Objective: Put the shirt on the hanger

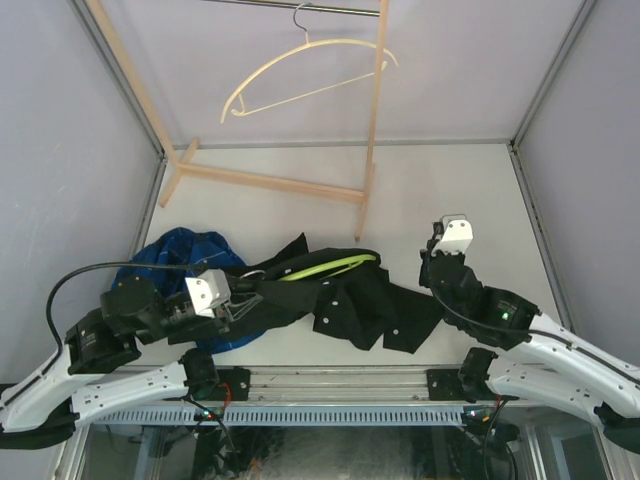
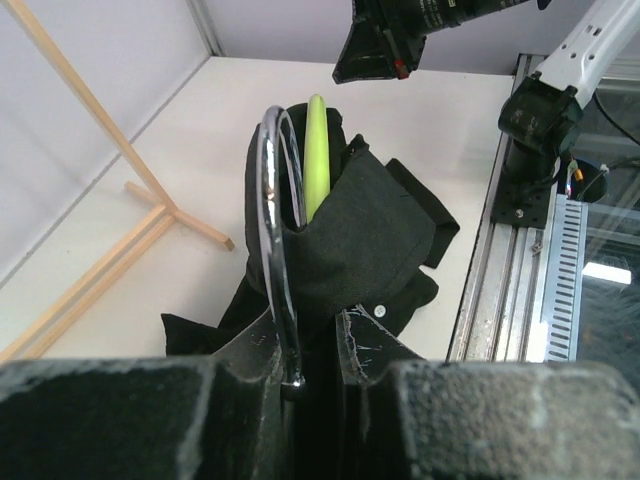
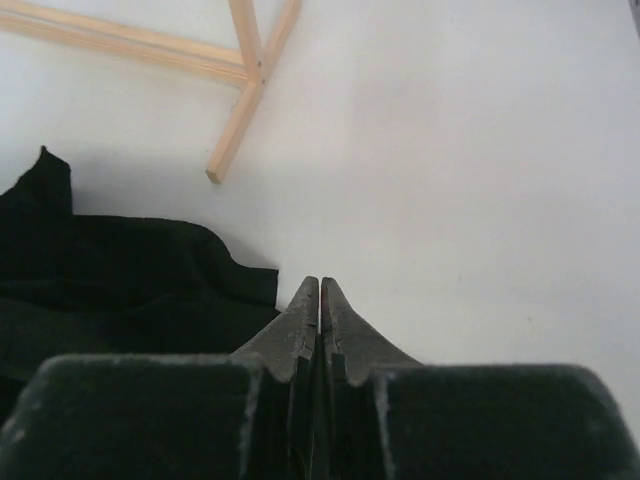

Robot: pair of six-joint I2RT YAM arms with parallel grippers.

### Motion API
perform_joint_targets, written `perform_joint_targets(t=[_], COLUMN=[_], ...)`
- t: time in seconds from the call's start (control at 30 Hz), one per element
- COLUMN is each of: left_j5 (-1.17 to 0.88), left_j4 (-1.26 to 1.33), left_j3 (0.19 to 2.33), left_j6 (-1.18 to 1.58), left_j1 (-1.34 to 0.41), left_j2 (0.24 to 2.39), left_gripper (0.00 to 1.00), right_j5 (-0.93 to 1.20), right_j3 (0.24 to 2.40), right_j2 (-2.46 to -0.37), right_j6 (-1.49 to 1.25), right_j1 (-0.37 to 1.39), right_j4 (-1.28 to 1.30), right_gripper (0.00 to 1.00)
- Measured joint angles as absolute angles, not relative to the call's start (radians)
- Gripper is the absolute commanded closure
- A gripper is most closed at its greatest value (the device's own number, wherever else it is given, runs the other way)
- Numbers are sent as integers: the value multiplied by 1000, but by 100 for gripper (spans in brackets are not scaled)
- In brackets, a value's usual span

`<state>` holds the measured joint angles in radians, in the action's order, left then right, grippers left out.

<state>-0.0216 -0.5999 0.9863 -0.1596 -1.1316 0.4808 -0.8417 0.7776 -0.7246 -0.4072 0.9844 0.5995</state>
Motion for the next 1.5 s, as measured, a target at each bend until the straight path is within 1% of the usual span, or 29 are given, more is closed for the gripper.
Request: perform_joint_targets(t=[0.03,0.1,0.13,0.17,0.3,0.5,0.67,0.87,1.03,1.27,1.5], left_j5=[-21,-21,-21,-21,-21,-21,-22,-22,-22,-22,-23], left_j4=[-600,-599,-601,-604,-606,-607,-607,-606,-606,-606,-606], left_j3=[993,997,997,997,997,997,997,997,997,997,997], left_j6=[-160,-160,-160,-160,-160,-160,-160,-160,-160,-160,-160], left_j1=[-1132,-1132,-1132,-1132,-1132,-1132,-1132,-1132,-1132,-1132,-1132], left_j2=[478,477,478,479,486,491,492,497,498,498,498], left_gripper=[100,100,100,100,100,100,100,100,100,100,100], right_j5=[-842,-827,-816,-793,-691,-573,-464,-367,-356,-361,-361], right_j3=[778,778,778,778,778,777,770,764,764,764,744], right_j2=[-717,-691,-682,-667,-601,-500,-506,-591,-632,-646,-656], right_j6=[-402,-395,-397,-402,-456,-618,-740,-850,-898,-931,-947], right_j1=[981,975,975,975,972,970,968,968,968,968,963], right_j4=[597,588,581,574,564,526,477,437,436,432,411], right_gripper=[98,81,75,72,67,60,60,59,61,69,70])
